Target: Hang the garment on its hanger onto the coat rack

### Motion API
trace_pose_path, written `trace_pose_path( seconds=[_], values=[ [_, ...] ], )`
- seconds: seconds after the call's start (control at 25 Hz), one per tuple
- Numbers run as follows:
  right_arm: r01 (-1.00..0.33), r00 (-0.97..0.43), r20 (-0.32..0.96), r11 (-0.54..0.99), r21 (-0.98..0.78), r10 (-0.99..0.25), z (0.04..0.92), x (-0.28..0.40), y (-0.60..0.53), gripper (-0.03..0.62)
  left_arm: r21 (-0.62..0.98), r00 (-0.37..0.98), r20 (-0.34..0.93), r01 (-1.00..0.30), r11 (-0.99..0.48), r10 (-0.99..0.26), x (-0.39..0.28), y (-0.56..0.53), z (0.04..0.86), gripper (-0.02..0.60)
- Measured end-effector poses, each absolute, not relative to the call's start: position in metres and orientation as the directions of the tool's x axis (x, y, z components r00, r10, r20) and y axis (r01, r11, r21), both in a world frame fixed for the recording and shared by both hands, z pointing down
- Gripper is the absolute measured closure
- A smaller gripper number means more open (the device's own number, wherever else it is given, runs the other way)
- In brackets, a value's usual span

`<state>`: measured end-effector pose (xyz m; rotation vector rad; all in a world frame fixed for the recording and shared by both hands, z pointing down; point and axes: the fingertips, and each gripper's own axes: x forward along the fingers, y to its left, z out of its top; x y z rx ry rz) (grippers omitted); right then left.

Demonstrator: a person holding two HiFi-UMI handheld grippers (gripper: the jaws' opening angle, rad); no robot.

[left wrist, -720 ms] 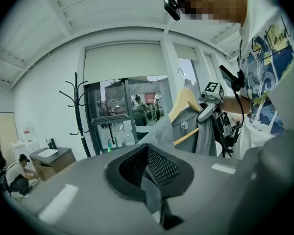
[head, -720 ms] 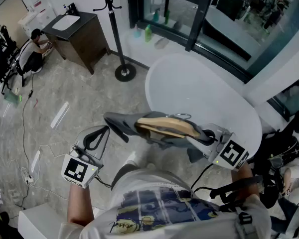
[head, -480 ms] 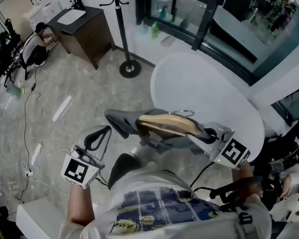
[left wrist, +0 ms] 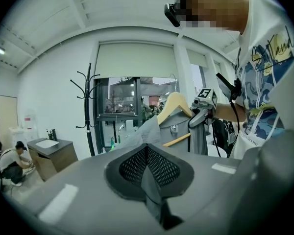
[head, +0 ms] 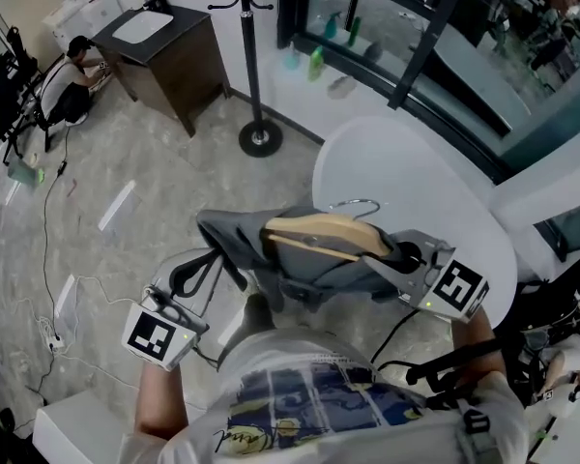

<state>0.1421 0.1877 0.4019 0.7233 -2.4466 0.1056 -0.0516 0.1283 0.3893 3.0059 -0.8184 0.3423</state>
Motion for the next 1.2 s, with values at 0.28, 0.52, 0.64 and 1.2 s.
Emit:
trace_pose_path(
  seconds=[0.28,0.52,0.64,1.2],
  values=[
    [-0.501,-0.684,0.542,0.855,0.137,-0.488,0.374,0.101,0.073,0.586,-0.066,0.872,0.175,-0.453,-0.889,-0.457,-0.085,0.045,0.375,0.580],
    [-0.514,-0.699,0.486,0.841,0.168,-0.524,0.348,0.086,-0.035,0.586,0.009,0.896,0.152,-0.423,-0.906,-0.417,-0.107,-0.009,0.375,0.580],
    [-0.505,-0.708,0.477,0.846,0.173,-0.520,0.337,0.085,-0.091,0.586,0.025,0.894,0.135,-0.434,-0.900,-0.427,-0.112,-0.032,0.378,0.580],
    [-0.418,-0.727,0.497,0.880,0.227,-0.474,0.272,0.104,-0.359,0.586,0.042,0.811,0.119,-0.580,-0.813,-0.572,-0.096,-0.165,0.369,0.580]
  ],
)
